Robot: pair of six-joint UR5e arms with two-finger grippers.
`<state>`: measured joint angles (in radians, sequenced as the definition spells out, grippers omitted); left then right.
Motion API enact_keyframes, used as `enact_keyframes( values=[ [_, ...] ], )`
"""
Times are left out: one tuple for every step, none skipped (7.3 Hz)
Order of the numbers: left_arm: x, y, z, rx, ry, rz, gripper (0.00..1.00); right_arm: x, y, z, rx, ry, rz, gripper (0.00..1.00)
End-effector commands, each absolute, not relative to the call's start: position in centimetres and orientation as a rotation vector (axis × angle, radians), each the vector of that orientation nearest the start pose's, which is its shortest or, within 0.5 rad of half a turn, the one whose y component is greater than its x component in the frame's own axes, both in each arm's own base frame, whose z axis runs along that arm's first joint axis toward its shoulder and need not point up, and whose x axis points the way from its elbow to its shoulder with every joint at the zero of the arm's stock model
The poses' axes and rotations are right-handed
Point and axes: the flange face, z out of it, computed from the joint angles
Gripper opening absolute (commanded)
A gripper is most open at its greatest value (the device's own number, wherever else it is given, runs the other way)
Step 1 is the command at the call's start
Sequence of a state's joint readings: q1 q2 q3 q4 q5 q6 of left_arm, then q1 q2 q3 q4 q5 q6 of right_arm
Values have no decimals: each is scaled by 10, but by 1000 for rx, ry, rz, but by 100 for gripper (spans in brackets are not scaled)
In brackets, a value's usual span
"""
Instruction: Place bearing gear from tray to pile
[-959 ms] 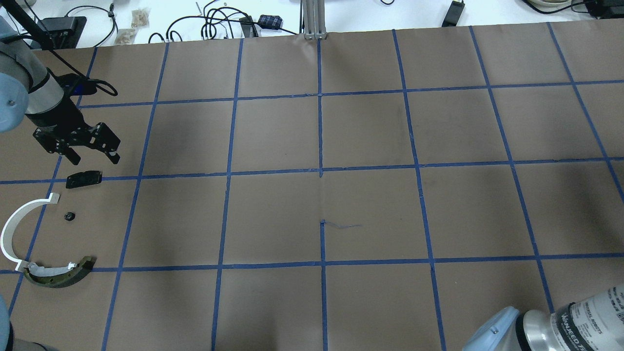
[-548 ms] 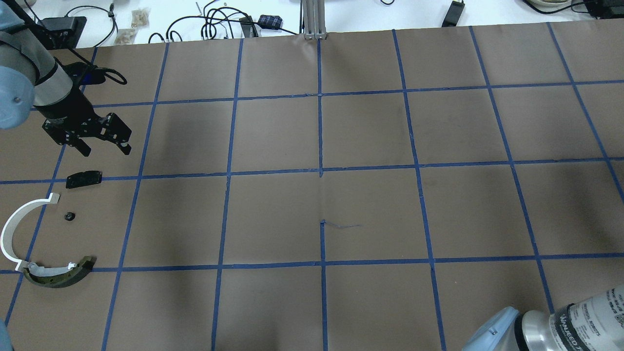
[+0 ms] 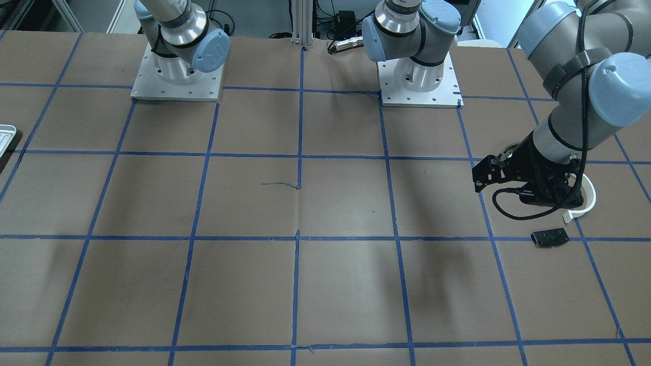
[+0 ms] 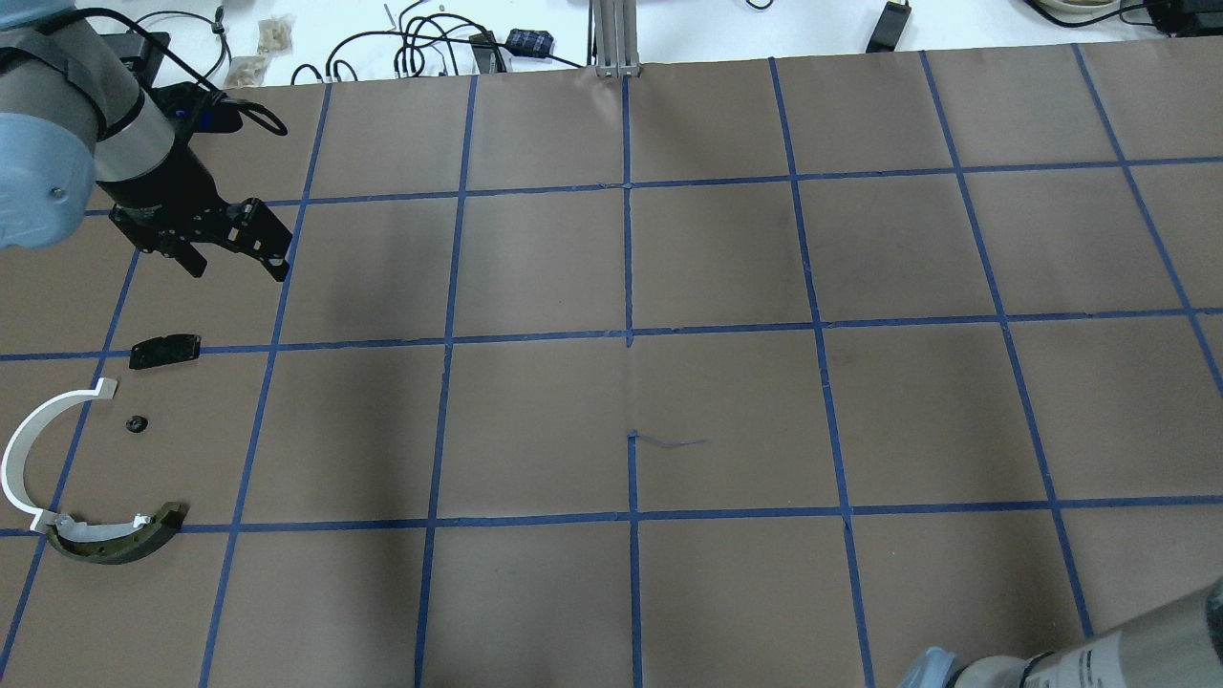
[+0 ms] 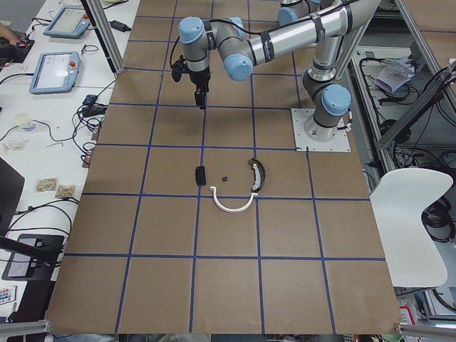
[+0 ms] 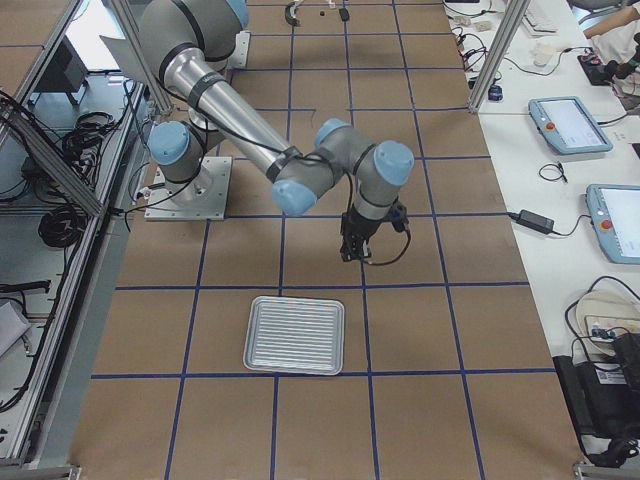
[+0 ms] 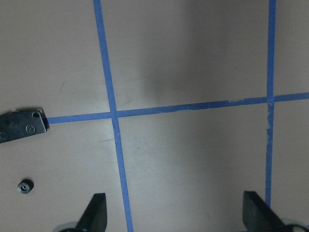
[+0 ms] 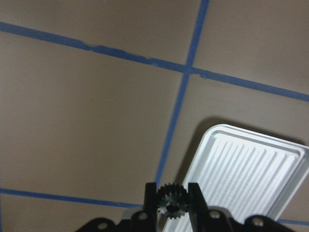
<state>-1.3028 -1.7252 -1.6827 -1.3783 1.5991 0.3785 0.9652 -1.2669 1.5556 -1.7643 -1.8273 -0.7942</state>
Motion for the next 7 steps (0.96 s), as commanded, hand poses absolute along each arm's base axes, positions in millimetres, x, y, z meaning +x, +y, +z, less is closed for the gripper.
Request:
enact_keyframes(
  values=[
    [14, -553, 368, 182, 3132, 132, 100, -54, -575, 362, 20, 3267, 397, 9],
    [14, -554, 366, 182, 3132, 138, 100, 9, -566, 344, 274, 3171, 409, 9],
    [14, -554, 361, 173, 3135, 149, 100, 89, -557, 338, 521, 3038, 376, 9],
    [14, -553, 359, 125, 3136, 156, 100, 155, -561, 322, 654, 3010, 261, 9],
    [13, -554, 359, 120, 3137, 158, 100, 215, -560, 275, 883, 2975, 287, 9],
    [14, -554, 352, 118, 3141, 179, 100, 282, -562, 246, 1132, 2802, 205, 9],
    [13, -553, 345, 121, 3143, 200, 100, 329, -556, 217, 1228, 2673, 269, 9]
  ],
)
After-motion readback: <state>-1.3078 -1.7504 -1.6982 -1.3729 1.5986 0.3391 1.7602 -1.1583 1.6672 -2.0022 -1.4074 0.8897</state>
